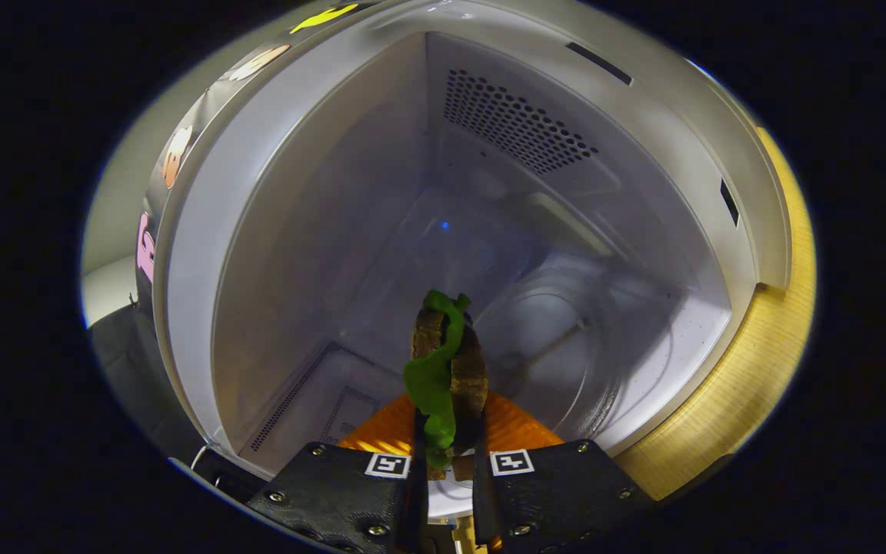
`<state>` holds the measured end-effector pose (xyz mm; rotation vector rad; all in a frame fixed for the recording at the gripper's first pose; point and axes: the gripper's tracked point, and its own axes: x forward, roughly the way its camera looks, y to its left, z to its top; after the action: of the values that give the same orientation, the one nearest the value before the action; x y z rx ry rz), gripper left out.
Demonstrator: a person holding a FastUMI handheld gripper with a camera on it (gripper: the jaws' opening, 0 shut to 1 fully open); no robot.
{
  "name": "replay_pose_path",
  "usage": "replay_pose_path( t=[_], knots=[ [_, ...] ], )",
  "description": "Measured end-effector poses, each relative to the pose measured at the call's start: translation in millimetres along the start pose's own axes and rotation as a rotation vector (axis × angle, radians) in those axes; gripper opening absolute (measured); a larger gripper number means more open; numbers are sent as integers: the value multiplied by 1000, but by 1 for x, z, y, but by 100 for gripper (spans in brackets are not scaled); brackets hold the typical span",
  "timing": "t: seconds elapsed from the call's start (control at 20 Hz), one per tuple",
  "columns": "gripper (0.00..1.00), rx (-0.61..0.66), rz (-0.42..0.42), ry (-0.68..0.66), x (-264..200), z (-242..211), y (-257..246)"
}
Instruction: Open the microwave, put the food inside, and close the microwave door.
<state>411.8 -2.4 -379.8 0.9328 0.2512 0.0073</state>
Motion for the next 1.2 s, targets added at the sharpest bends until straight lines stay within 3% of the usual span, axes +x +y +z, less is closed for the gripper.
replay_pose_path(
  t=[0.15,0.3,0.5,0.75,0.85,1.2],
  knots=[
    [39,-53,-25,-31,2,5,-2],
    [73,-145,-98,-66,-1,11,-10],
    [94,-284,-189,-101,-8,18,-17],
    [94,-584,-271,-197,-21,44,-16],
    [95,-649,-278,-218,-25,50,-12],
    [96,-627,-240,-100,-35,34,-7]
  ],
)
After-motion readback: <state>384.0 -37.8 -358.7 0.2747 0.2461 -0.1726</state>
